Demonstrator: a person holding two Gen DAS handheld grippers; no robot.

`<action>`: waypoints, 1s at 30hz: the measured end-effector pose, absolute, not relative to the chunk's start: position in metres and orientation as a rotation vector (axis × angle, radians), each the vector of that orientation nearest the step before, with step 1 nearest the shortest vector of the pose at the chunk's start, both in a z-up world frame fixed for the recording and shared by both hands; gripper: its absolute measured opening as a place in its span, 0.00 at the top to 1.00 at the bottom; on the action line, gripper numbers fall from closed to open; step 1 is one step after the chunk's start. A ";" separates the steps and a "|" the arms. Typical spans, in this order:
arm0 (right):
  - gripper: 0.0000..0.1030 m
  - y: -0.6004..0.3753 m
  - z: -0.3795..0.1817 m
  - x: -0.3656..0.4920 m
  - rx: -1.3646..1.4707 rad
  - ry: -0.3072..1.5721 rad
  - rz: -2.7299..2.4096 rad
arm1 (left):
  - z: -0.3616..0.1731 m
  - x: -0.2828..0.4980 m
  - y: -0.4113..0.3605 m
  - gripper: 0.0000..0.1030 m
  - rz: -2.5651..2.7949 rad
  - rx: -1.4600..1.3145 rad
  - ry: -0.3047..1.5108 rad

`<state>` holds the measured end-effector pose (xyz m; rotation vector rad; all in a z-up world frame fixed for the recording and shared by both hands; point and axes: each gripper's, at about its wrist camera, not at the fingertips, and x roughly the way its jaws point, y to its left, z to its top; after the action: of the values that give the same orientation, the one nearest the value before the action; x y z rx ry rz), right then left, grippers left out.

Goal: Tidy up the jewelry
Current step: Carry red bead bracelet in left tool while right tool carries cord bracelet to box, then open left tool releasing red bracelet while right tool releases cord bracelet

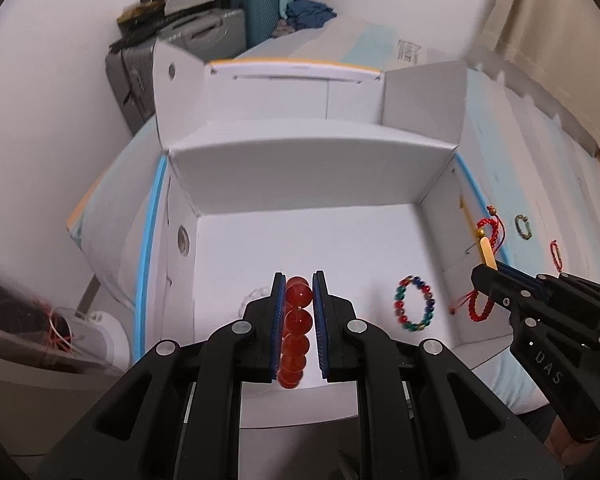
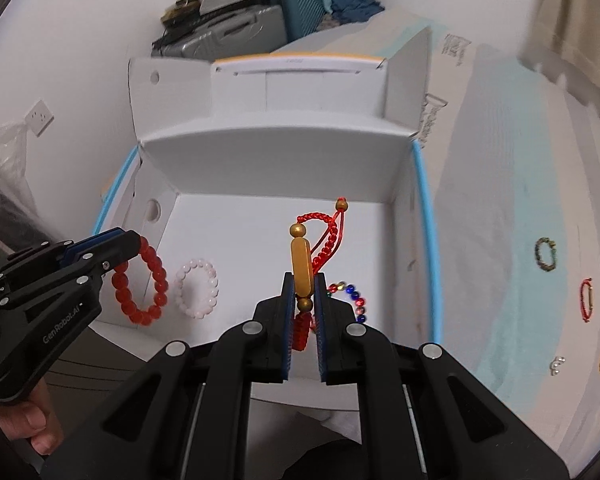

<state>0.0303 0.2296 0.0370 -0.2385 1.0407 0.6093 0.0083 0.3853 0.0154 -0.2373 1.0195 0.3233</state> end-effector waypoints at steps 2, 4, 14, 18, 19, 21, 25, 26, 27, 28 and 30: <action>0.92 0.236 0.028 0.032 -0.246 1.063 0.612 | 0.007 0.008 0.391 0.88 0.325 -0.246 1.034; 0.92 0.241 0.016 0.035 -0.253 1.089 0.610 | -0.002 0.009 0.395 0.88 0.326 -0.255 1.049; 0.92 0.251 -0.025 0.048 -0.286 1.184 0.590 | -0.041 0.017 0.414 0.88 0.337 -0.282 1.124; 0.92 0.255 -0.038 0.052 -0.299 1.211 0.583 | -0.056 0.021 0.418 0.88 0.342 -0.281 1.164; 0.92 0.256 -0.041 0.053 -0.303 1.217 0.582 | -0.058 0.022 0.419 0.88 0.342 -0.281 1.167; 0.92 0.257 -0.046 0.054 -0.307 1.228 0.580 | -0.062 0.023 0.420 0.88 0.344 -0.282 1.175; 0.92 0.257 -0.053 0.057 -0.309 1.245 0.575 | -0.065 0.026 0.420 0.88 0.348 -0.267 1.181; 0.92 0.257 -0.054 0.056 -0.309 1.247 0.574 | -0.066 0.026 0.420 0.88 0.349 -0.264 1.182; 0.92 0.258 -0.056 0.057 -0.309 1.249 0.573 | -0.066 0.027 0.420 0.88 0.351 -0.262 1.182; 0.92 0.257 -0.057 0.057 -0.310 1.253 0.573 | -0.067 0.027 0.420 0.87 0.352 -0.260 1.184; 0.91 0.258 -0.060 0.060 -0.311 1.256 0.573 | -0.068 0.027 0.417 0.87 0.353 -0.261 1.185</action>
<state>0.0598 0.2585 -0.0595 -0.3111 1.2559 0.5726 0.0266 0.4172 -0.0681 -0.2612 1.1853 0.3529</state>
